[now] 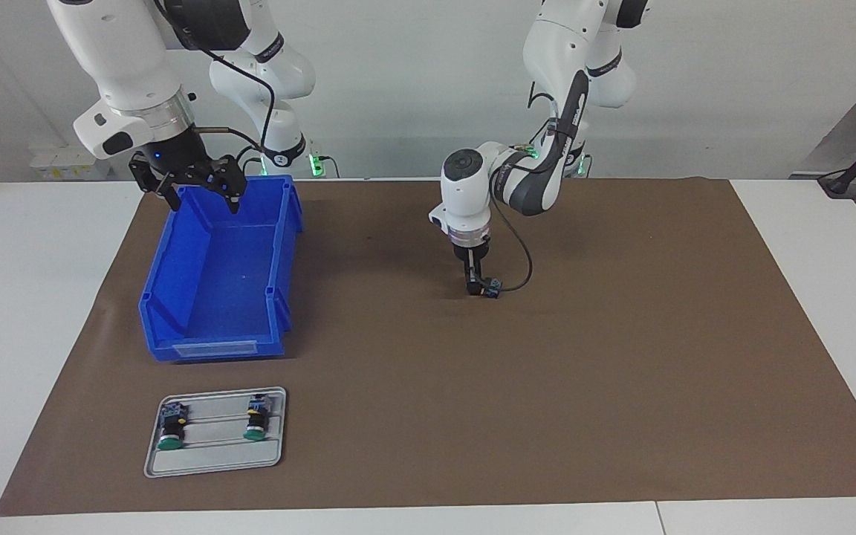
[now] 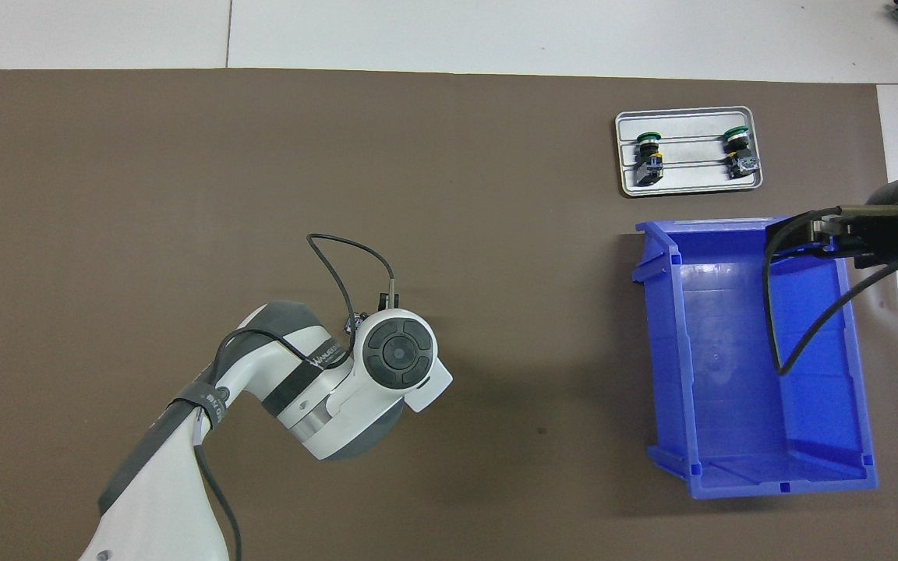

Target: Place and press button with both arms

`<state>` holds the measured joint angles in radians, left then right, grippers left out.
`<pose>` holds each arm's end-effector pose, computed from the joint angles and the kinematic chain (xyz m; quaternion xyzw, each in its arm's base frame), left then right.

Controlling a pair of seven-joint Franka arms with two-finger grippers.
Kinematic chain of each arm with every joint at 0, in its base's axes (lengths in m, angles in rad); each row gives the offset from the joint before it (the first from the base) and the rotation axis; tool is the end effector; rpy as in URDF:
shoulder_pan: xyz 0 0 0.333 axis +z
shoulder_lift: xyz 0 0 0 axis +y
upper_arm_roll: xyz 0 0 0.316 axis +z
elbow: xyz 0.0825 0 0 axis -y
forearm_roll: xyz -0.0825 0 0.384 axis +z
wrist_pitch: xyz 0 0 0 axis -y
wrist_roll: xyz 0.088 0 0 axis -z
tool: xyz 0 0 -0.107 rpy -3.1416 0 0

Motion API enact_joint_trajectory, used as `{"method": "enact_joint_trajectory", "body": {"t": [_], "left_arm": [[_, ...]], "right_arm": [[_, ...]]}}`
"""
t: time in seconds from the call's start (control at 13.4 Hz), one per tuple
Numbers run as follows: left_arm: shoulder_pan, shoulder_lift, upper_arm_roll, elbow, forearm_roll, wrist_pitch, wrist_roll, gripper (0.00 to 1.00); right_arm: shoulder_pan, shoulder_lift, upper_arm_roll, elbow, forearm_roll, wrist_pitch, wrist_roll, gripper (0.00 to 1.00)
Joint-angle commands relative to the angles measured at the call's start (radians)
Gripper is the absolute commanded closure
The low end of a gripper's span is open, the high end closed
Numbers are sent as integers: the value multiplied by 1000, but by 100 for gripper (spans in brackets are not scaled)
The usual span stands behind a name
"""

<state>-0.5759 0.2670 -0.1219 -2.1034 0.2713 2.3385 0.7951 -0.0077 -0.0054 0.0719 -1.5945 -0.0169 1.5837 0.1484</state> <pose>0.4439 -0.3652 0.2898 -0.6650 0.7424 0.0174 0.0792 0.5526 0.0338 0.6174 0.9991 -0.0420 -0.0018 0.0089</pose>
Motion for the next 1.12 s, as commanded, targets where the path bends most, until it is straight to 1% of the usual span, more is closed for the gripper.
{"method": "enact_joint_trajectory", "body": {"t": [0.0, 0.07, 0.15, 0.3, 0.37, 0.45, 0.52, 0.6, 0.67, 0.74, 0.82, 0.89, 1.04], "left_arm": [[-6, -6, 18, -27, 19, 25, -52, 63], [-4, -6, 18, -27, 19, 24, -71, 72], [-1, -6, 18, -23, 19, 22, -74, 77], [1, -2, 22, 2, 17, 10, -86, 79], [4, 1, 24, 29, 17, -10, -103, 81], [7, 3, 25, 73, 16, -59, -103, 85], [11, 3, 27, 115, 12, -102, -105, 87], [51, -3, 24, 141, 5, -111, -106, 87], [85, -17, 22, 152, -27, -110, -103, 87], [126, -43, 21, 160, -94, -111, -91, 87], [175, -58, 18, 160, -171, -110, -73, 91], [221, -75, 16, 160, -264, -108, -18, 92], [298, -123, 22, 140, -517, -104, 96, 91]], "right_arm": [[-18, -21, 9, -21, 22, 1, -24, 0], [-18, -21, 9, -21, 22, 1, -24, 0], [-18, -21, 9, -21, 22, 1, -24, 0], [-18, -21, 9, -21, 22, 1, -24, 0], [-18, -21, 9, -21, 22, 1, -24, 0], [-18, -21, 9, -21, 22, 1, -24, 0], [-18, -21, 9, -21, 22, 1, -24, 0], [-18, -21, 9, -21, 22, 1, -24, 0], [-18, -19, 9, -21, 22, 1, -24, 0], [-18, -19, 9, -21, 22, 1, -24, 0], [-18, -21, 9, -21, 22, 1, -24, 0], [-18, -21, 9, -21, 22, 1, -24, 0], [-18, -21, 9, -21, 22, 1, -24, 0]]}}
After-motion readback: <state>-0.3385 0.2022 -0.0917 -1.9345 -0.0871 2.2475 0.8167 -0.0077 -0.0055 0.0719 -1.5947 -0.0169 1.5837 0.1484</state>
